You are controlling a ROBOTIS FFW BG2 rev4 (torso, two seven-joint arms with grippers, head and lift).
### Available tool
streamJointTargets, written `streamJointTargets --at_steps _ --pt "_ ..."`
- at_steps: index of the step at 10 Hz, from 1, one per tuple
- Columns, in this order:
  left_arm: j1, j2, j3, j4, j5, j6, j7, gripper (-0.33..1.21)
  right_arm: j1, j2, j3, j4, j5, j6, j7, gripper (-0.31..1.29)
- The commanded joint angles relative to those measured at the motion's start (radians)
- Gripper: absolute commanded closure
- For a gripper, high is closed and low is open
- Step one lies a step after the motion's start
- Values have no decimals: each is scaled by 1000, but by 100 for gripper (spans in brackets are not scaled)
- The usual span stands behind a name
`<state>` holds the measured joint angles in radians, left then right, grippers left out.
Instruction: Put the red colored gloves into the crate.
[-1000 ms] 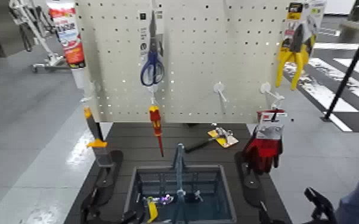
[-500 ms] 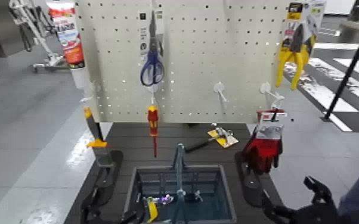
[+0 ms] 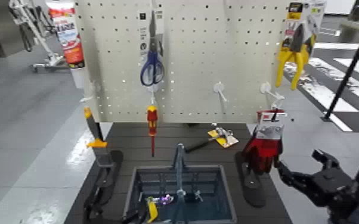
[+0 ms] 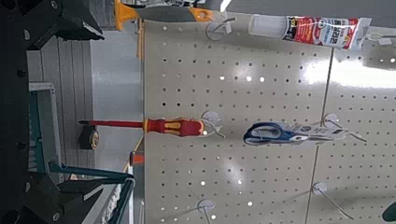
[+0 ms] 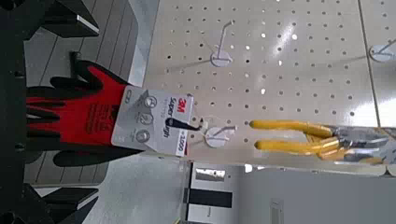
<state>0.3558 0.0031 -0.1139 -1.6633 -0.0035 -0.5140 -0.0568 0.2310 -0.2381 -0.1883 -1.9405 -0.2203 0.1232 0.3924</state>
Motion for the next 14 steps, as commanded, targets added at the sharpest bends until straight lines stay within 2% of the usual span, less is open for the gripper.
streamJointTargets --at_steps 1,3,6,8,10,14 --pt "-5 -98 7 0 4 2 -9 17 -136 -53 -14 133 -59 39 89 10" --pt "-8 -98 10 0 7 5 -17 17 -242 -76 -5 255 -82 41 167 10" --pt "-12 -100 10 2 8 8 -28 17 -366 -145 32 403 -139 46 270 10" --pt "-14 -104 10 4 8 9 -32 17 -418 -168 46 456 -143 46 301 10" --pt "-15 -107 10 5 8 9 -38 17 -473 -193 86 525 -152 50 353 11" --pt "-21 -109 8 8 5 9 -47 17 -536 -208 151 586 -177 53 408 13"
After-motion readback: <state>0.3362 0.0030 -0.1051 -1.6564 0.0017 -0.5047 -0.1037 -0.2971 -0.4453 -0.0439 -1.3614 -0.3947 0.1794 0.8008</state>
